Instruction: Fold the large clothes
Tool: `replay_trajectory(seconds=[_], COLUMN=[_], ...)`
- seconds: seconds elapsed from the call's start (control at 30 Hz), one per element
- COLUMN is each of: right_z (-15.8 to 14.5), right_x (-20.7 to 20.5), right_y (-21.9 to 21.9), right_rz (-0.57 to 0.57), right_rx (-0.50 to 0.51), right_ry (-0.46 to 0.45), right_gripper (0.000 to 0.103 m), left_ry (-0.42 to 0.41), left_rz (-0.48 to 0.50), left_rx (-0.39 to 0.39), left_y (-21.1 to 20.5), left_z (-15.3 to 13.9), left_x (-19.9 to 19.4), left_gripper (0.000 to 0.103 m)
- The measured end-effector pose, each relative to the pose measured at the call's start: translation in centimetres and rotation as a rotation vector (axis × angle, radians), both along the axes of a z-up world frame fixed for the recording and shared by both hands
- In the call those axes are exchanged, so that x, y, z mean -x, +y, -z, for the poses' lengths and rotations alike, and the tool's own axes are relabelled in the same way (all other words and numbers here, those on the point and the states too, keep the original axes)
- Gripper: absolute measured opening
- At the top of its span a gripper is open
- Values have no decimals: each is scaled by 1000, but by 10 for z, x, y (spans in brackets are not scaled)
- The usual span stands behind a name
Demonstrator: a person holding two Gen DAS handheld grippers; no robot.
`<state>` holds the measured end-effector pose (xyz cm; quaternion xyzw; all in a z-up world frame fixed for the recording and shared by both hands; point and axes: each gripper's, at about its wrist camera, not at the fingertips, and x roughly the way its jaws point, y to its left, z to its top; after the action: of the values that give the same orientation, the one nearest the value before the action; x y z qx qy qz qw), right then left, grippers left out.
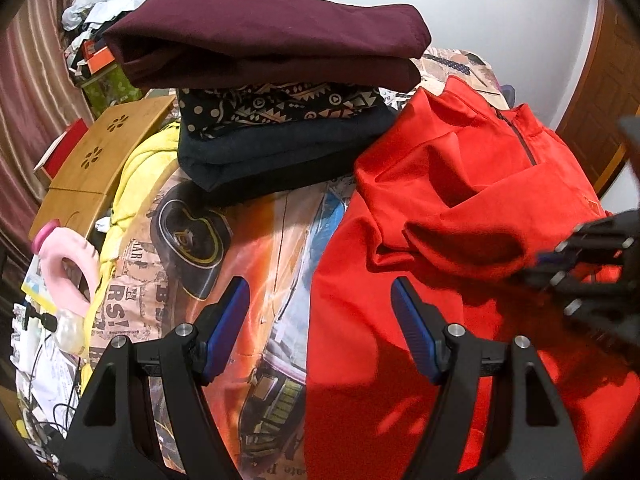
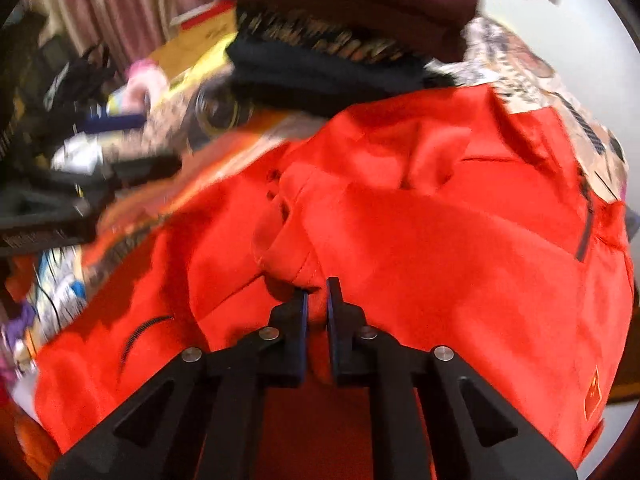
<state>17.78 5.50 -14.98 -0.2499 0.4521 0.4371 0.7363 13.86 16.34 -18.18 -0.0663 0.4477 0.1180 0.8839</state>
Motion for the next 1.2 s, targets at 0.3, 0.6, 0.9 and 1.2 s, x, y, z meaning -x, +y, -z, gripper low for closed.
replay_trajectory(seconds=[0.3, 0.6, 0.9, 1.2], right_z=[-79, -126, -132, -96], right_x=[-31, -56, -66, -66], right_y=[-64, -139, -216, -266], right_rz=[250, 513, 786, 951], right_rx=[-283, -452, -502, -457], right_ry=[-53, -178, -252, -188], right_gripper=[7, 6, 6, 6], left_ry=[20, 104, 144, 82], left_rz=[65, 226, 321, 282], left_rx=[-20, -91, -220, -249], left_y=[-16, -47, -71, -74], left_z=[3, 24, 46, 43], left_x=[-24, -65, -90, -109], left_gripper=[72, 72, 72, 6])
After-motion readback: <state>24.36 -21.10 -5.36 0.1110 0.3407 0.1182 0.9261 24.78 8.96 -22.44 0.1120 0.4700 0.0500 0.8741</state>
